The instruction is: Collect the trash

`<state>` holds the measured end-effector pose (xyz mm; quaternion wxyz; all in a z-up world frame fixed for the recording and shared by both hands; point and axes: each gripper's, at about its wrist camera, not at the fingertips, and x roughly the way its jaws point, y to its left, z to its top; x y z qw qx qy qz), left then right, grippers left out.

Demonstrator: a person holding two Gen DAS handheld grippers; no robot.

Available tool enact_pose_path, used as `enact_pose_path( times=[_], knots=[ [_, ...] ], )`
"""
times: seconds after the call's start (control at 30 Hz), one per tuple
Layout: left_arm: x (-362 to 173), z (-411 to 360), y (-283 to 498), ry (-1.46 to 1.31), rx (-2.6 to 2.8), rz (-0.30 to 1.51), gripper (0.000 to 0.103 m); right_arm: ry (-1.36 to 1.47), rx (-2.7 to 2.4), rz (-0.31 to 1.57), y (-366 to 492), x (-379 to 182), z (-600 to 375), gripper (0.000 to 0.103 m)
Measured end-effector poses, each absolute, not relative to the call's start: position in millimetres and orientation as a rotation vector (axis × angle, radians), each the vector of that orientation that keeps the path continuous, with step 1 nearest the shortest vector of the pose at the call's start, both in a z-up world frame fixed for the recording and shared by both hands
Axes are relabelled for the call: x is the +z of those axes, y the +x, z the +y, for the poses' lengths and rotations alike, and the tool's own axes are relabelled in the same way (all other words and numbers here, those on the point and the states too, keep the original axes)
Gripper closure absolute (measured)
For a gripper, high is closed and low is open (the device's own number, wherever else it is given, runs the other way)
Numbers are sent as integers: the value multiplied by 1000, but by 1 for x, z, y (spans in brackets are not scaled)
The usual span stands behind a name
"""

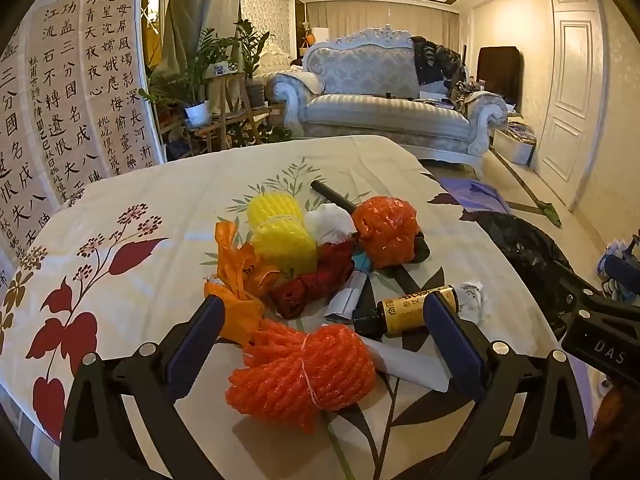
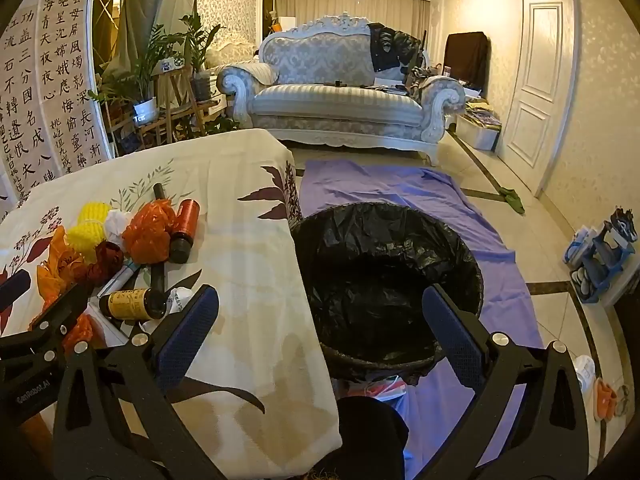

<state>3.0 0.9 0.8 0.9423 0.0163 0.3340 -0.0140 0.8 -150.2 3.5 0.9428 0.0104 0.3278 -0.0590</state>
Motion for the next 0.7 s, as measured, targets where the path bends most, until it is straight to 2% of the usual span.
enact_pose_path(
  times=[0.7],
  knots=[
    [0,1,5,25,-34,688,6,27,-119,669,1,3,-151,3]
  ],
)
